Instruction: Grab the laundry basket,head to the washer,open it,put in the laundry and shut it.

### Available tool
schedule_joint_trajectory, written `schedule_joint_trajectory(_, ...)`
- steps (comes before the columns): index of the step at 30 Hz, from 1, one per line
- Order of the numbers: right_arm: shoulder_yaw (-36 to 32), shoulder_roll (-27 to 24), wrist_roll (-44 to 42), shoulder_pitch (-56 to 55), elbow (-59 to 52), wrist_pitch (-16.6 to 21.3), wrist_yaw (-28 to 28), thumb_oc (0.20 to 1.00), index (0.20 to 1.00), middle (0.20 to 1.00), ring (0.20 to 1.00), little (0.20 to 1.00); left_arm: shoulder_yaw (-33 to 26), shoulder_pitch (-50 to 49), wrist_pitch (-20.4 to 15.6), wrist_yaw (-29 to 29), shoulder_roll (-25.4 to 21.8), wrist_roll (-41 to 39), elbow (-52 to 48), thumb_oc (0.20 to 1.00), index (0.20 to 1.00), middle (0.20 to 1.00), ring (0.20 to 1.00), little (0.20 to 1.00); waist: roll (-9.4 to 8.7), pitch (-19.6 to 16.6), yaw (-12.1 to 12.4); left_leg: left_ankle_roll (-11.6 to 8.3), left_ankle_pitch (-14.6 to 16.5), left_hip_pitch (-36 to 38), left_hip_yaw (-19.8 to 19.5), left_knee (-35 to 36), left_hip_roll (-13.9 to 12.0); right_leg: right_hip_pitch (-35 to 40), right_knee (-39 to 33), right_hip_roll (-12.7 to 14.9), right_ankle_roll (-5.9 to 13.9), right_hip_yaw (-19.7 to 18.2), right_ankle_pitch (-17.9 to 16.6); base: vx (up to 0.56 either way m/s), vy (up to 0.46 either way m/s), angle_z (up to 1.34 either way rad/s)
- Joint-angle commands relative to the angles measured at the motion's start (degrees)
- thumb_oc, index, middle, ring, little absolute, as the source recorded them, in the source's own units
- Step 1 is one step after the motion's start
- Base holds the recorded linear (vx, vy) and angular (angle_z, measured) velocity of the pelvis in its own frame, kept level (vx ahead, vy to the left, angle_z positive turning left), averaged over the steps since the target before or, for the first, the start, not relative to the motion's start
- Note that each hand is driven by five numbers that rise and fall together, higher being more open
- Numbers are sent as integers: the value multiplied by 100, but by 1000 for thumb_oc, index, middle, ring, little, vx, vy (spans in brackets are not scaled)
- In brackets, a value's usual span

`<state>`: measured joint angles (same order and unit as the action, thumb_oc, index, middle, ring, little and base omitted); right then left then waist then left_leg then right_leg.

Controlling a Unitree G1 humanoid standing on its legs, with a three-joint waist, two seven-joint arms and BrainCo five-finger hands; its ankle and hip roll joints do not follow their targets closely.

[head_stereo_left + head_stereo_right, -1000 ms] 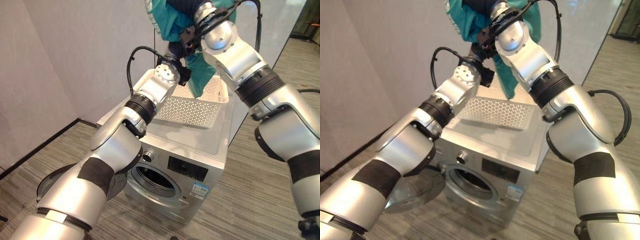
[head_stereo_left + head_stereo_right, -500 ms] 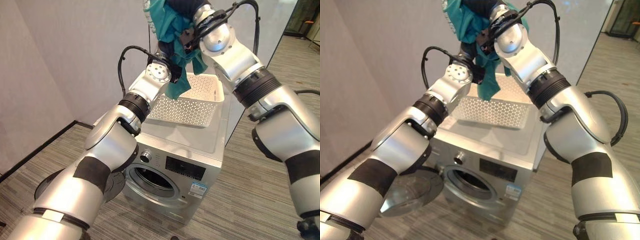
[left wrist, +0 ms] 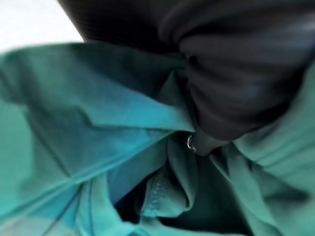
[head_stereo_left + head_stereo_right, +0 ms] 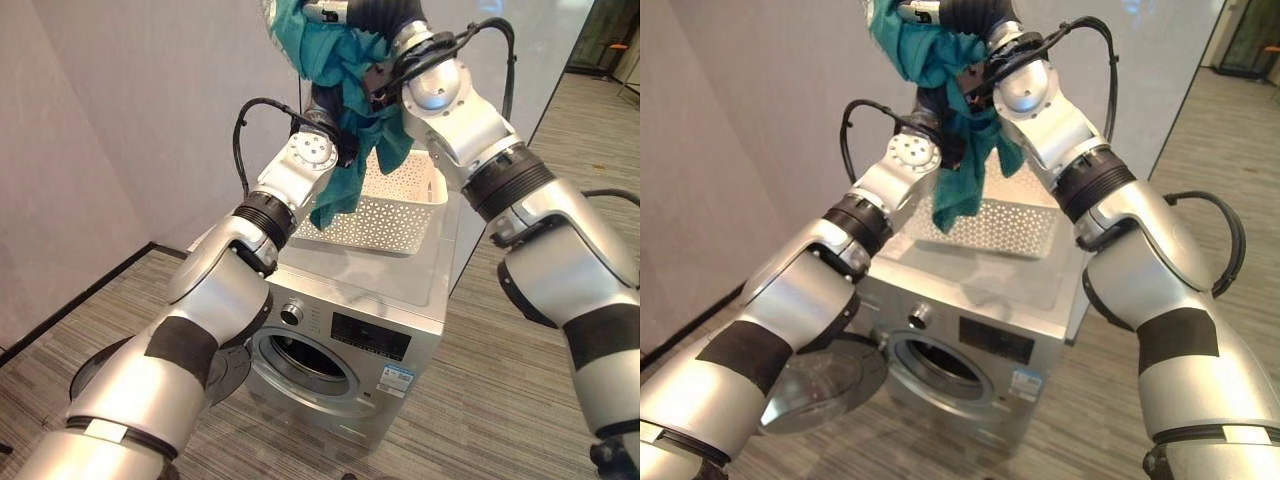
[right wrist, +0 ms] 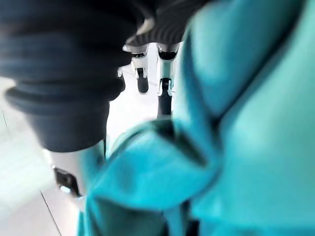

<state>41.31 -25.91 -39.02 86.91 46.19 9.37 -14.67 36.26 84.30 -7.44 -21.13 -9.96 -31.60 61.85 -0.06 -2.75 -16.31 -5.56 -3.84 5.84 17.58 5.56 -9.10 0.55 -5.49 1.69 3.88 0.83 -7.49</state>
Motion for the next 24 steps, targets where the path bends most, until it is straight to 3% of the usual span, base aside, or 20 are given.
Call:
schedule_joint_trajectory(1, -423, -706, -933, 482, 469, 551, 14, 1000, 1000, 1000, 1000, 1000, -207, 464, -662, -189, -743, -36, -418, 200, 200, 200, 200, 200, -134, 145, 182, -130, 381, 415, -141, -56, -179, 577, 76, 274, 302, 346, 927, -20, 33, 7)
schedule_joint_trajectory(5, -1001, -1282, -1064, -94, -259, 889, -107, 1000, 1000, 1000, 1000, 1000, -349, 174, -884, -309, -1238, 52, -1344, 200, 200, 200, 200, 200, -113, 162, 272, -89, 444, 382, -203, -56, -141, 590, 82, 323, 328, 417, 939, -21, 43, 14)
schedule_joint_trajectory(8, -1973, -2193, -622, -1078, -1323, 1233, -482, 1000, 1000, 1000, 1000, 1000, -686, -444, -1083, -437, -1895, 386, -2669, 200, 200, 200, 200, 200, -97, 141, 384, -27, 520, 339, -317, -56, -84, 607, 93, 390, 363, 535, 953, -28, 82, 16)
schedule_joint_trajectory(11, -2594, -2809, -230, -1810, -1866, 1341, -688, 1000, 1000, 1000, 1000, 1000, -987, -865, -1168, -448, -2306, 544, -3305, 200, 200, 200, 200, 200, -80, 132, 428, 13, 571, 302, -385, -56, -36, 620, 76, 436, 383, 582, 949, -15, 91, 18)
schedule_joint_trajectory(14, -4063, -3746, 1095, -3825, -2875, 1047, -1142, 1000, 1000, 1000, 1000, 1000, -1646, -2065, -1204, -328, -3119, 636, -4272, 200, 200, 200, 200, 200, -25, 154, 410, 94, 649, 263, -449, -56, 48, 596, 75, 535, 438, 633, 908, -57, 156, 18)
schedule_joint_trajectory(15, -5207, -3850, 1874, -5338, -3353, 820, -1400, 1000, 1000, 1000, 1000, 1000, -2185, -2989, -1197, -275, -3324, 669, -4817, 200, 200, 200, 200, 200, -35, 145, 380, 148, 631, 241, -444, -56, 92, 561, 92, 587, 450, 656, 840, -51, 202, 18)
schedule_joint_trajectory(17, -6136, -3726, 2539, -6505, -3772, 576, -1599, 1000, 1000, 1000, 1000, 1000, -2584, -3670, -1230, -230, -3437, 650, -5239, 200, 200, 200, 200, 200, -55, 119, 397, 182, 748, 284, -446, -56, 129, 577, 73, 631, 497, 633, 859, -22, 214, 2)
schedule_joint_trajectory(18, -6902, -3437, 3370, -7436, -3982, 188, -1987, 1000, 1000, 1000, 1000, 1000, -3570, -4801, -1358, -435, -3376, 721, -5831, 200, 200, 200, 200, 200, -85, 135, 399, 270, 889, 373, -343, -56, 205, 524, 70, 710, 584, 505, 777, -56, 201, 0)
schedule_joint_trajectory(19, -6935, -3412, 3394, -7501, -4052, 161, -1991, 1000, 1000, 1000, 1000, 1000, -3605, -4882, -1330, -440, -3353, 741, -5911, 200, 200, 200, 200, 200, -86, 113, 429, 275, 857, 364, -312, -56, 213, 502, 62, 715, 580, 475, 740, -55, 263, -19)
schedule_joint_trajectory(20, -7268, -3154, 3928, -7924, -4044, -66, -2175, 1000, 1000, 1000, 1000, 1000, -4178, -5474, -1375, -579, -3209, 955, -6128, 200, 200, 200, 200, 200, -102, 165, 422, 353, 962, 437, -214, -56, 264, 455, 70, 766, 638, 376, 707, -55, 108, -50)
schedule_joint_trajectory(21, -7289, -3123, 3956, -7982, -4118, -96, -2174, 1000, 1000, 1000, 1000, 1000, -4218, -5565, -1343, -583, -3181, 980, -6218, 200, 200, 200, 200, 200, -105, 140, 453, 359, 925, 426, -175, -56, 275, 428, 61, 773, 632, 338, 662, -64, 210, -60)
schedule_joint_trajectory(22, -7628, -2815, 4329, -8437, -4007, -308, -2307, 1000, 1000, 1000, 1000, 1000, -4695, -6099, -1400, -653, -3030, 1158, -6422, 200, 200, 200, 200, 200, -120, 199, 446, 434, 992, 468, -119, -56, 328, 375, 65, 825, 681, 269, 614, -64, 171, -54)
schedule_joint_trajectory(24, -7645, -2579, 4349, -8618, -3915, -352, -2380, 1000, 1000, 1000, 1000, 1000, -4873, -6391, -1391, -692, -2902, 1299, -6604, 200, 200, 200, 200, 200, -142, 190, 508, 492, 1033, 503, -38, -56, 392, 327, 63, 878, 722, 190, 560, -49, 119, -33)
